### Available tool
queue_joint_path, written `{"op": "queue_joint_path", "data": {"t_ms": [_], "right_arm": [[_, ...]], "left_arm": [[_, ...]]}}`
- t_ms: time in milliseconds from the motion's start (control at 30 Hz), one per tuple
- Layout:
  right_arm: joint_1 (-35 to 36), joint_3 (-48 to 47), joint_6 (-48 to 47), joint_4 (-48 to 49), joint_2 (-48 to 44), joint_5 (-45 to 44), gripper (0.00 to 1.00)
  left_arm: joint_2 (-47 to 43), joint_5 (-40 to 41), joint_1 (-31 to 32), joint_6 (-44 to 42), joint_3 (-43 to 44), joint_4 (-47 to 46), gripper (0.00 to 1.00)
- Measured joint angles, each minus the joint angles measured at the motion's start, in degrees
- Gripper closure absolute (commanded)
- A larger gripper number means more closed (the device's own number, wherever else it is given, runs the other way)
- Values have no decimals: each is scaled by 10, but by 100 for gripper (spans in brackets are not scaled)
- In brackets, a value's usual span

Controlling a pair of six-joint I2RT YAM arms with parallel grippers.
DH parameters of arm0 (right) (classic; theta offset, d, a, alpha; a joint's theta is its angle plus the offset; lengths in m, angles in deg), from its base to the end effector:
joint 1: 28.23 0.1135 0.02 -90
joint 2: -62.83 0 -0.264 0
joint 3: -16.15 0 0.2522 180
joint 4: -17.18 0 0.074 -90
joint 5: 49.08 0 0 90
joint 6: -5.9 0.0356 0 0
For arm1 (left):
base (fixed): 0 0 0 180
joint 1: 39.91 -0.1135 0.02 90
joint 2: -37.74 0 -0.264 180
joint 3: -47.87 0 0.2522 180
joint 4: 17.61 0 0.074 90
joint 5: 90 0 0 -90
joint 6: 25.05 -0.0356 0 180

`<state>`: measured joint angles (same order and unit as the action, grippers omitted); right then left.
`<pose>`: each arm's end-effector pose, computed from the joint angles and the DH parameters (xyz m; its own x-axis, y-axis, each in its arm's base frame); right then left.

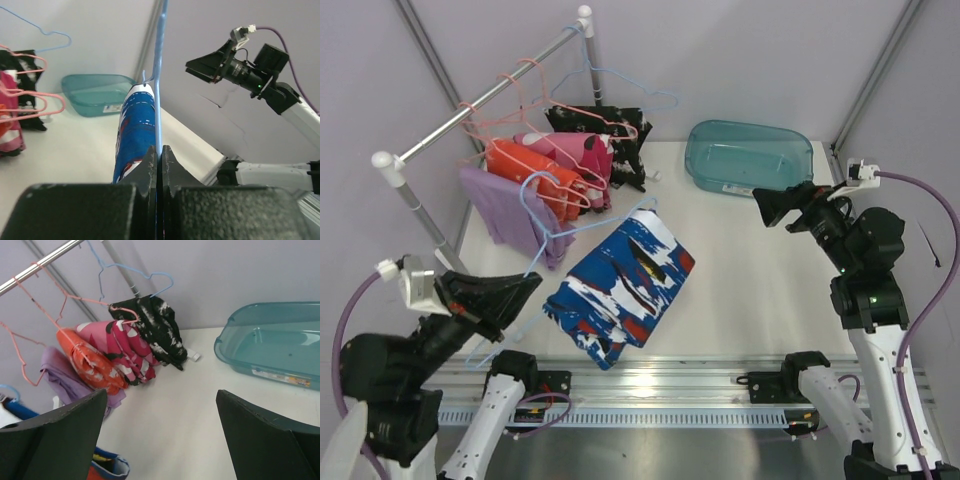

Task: Remove the trousers from the hanger

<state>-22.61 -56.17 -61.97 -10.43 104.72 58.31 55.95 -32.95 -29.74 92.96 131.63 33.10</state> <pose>0.1470 0.0252 0.4228 -0.1018 0.3512 -0.9307 -0.3802 0.8508 0.3626 -0.0290 -0.0145 0.4522 -0.0900 -0.3842 -0.9188 0.7061 0.6260 -0.3310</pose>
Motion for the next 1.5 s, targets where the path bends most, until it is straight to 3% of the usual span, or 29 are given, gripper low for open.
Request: {"op": "queue_joint_path", "data": {"t_ms": [433, 600, 733, 1100, 1333, 1500], "right_arm": [[41, -23, -34, 22, 29, 50, 1], [54, -40, -44, 49, 46, 49, 1], [73, -40, -41, 61, 66, 34, 1], [178, -14, -37, 74, 105, -87, 1], [273, 27, -125, 121, 131, -156, 1], [355, 76, -237, 179, 130, -188, 1]], "left_arm": [[175, -82, 3, 73, -47, -232, 100], [241, -67, 50, 67, -45, -279, 100], [293, -30, 112, 39, -30, -280, 100], [404, 189, 261, -71, 21, -273, 100], [479, 262, 305, -105, 68, -289, 100], [521, 319, 318, -116, 104, -294, 100]]}}
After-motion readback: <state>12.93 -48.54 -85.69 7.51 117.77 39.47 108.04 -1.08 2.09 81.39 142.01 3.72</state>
